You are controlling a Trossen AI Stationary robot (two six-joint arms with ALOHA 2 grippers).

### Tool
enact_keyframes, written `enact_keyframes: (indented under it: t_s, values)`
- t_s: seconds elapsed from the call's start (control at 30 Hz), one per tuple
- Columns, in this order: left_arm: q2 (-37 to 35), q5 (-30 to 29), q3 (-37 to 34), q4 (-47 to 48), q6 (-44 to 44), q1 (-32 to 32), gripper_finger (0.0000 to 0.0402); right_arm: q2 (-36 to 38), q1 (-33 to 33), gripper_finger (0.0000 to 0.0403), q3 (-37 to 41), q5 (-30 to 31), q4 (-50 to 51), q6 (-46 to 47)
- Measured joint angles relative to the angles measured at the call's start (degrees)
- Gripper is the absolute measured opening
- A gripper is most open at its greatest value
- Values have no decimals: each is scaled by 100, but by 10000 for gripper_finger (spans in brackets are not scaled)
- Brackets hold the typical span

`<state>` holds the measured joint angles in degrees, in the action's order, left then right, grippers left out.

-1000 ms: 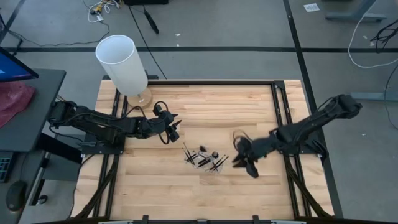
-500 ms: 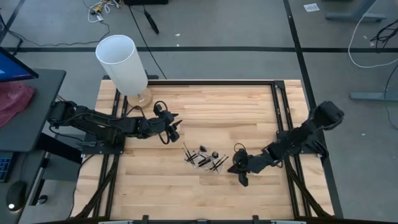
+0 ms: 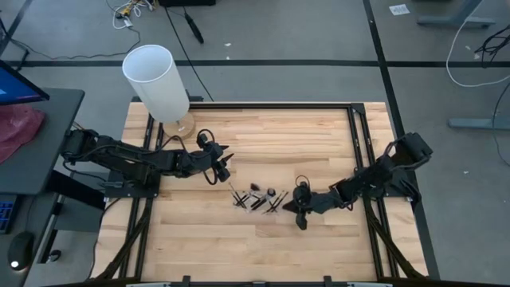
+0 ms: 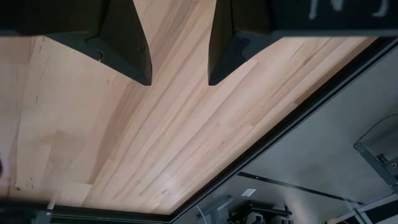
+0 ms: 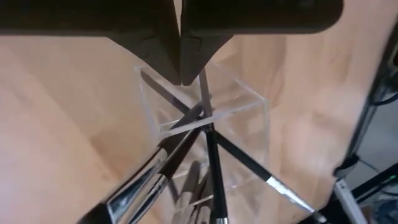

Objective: Put items in baskets/containers
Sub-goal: Adjust the transparent organizer, then return to Home Position

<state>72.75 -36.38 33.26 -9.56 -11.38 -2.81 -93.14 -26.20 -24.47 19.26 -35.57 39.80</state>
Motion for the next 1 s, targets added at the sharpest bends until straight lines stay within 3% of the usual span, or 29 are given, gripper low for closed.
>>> enact_keyframes:
  t_s: [0.3, 0.57, 0.77, 1.0]
  values:
    - [0, 0, 0, 0, 0, 0, 161, 0, 440, 3, 0, -5, -1, -236]
    - [0, 0, 0, 0, -1, 0, 161, 153, 486, 4, 0, -581, 167, -320]
    - [0, 0, 0, 0, -2, 0, 161, 888, 486, 4, 0, -581, 1079, -513]
    - [0, 0, 0, 0, -3, 0, 161, 2250, 645, 4, 0, -634, 2067, -1243]
